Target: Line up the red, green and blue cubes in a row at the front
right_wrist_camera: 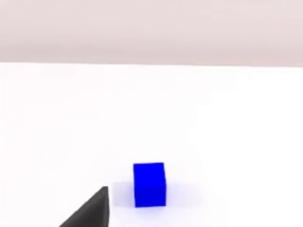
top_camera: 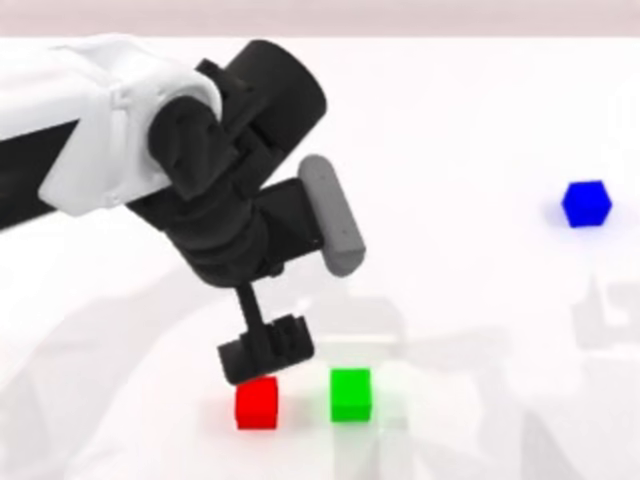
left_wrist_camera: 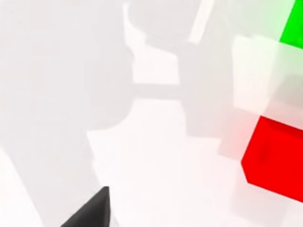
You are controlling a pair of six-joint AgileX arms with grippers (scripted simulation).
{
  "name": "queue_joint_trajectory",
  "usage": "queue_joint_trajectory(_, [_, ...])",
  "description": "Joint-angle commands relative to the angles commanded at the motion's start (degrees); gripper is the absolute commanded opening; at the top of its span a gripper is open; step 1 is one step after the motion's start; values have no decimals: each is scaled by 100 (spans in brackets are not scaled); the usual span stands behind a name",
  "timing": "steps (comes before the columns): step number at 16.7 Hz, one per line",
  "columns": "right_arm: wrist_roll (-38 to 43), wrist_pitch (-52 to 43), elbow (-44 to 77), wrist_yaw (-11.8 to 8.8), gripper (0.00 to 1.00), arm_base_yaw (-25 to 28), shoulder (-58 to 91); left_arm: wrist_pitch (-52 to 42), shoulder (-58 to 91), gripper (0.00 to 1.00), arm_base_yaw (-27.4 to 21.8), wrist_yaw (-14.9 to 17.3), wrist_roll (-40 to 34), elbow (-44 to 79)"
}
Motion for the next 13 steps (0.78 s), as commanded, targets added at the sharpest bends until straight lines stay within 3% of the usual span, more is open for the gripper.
queue_joint_trajectory(13, [1,-4500,7010,68,100,290,8316,3689,-6881,100,3121,-5,-2377,-5546])
